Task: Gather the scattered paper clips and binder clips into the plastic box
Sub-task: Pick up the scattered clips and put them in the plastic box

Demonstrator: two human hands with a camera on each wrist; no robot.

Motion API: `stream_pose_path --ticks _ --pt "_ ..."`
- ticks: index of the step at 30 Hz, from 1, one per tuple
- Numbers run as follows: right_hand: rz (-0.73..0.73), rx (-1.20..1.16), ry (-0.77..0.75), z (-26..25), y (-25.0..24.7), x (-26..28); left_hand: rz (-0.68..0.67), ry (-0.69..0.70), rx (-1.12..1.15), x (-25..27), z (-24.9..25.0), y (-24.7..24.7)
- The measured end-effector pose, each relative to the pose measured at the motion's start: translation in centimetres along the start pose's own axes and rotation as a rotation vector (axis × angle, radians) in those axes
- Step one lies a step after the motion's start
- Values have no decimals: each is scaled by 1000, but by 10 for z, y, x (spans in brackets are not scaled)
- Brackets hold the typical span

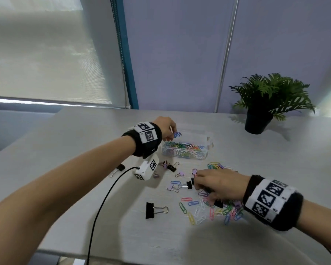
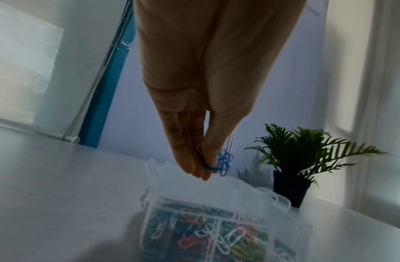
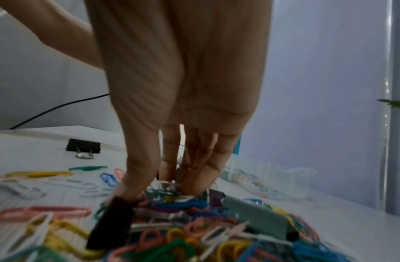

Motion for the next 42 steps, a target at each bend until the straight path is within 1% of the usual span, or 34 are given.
stream_pose_path --ticks 5,7,9,12,14,17,19,21,23,25,28,30,32,37,42 --pt "47 -84 11 4 2 -4 -52 4 -61 -8 -3 15" --pt "57 -100 12 5 3 -4 -33 22 -59 -4 -4 14" --pt "64 -113 19 7 3 -4 -2 75 -82 6 -2 10" --pt "115 -185 33 13 2 -5 -2 221 -93 31 12 6" --pt "177 -277 54 18 -2 -4 -58 307 -85 55 22 12" --pt "275 -455 130 28 -12 1 -245 367 -98 91 33 33" --pt "343 -572 174 34 -17 3 -351 383 -168 108 36 52" --pt "386 -700 199 39 -18 4 -401 362 -269 118 36 71" --pt "400 -855 218 43 -17 5 -396 327 -310 123 36 86" --pt "408 -960 227 44 -15 7 -350 304 -264 122 37 95" --pt "403 -992 232 45 -12 9 -257 290 -174 117 38 99" --pt "407 -998 244 47 -11 11 -224 272 -121 113 40 98" --pt "422 -1019 253 48 -11 12 -211 289 -101 110 43 98" --pt "450 -1030 261 50 -16 14 -210 343 -126 108 48 102" --pt "466 -1054 275 53 -20 9 -290 349 -224 107 51 104"
Point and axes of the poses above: each hand's wrist, its own x-axis away from the middle knuckle, its own y-axis out of the palm, z = x × y, the point moved 3 cm from there along -x, towards the middle knuckle, and after that the axes turned 5 degrees about z, right-handed, at the moved point
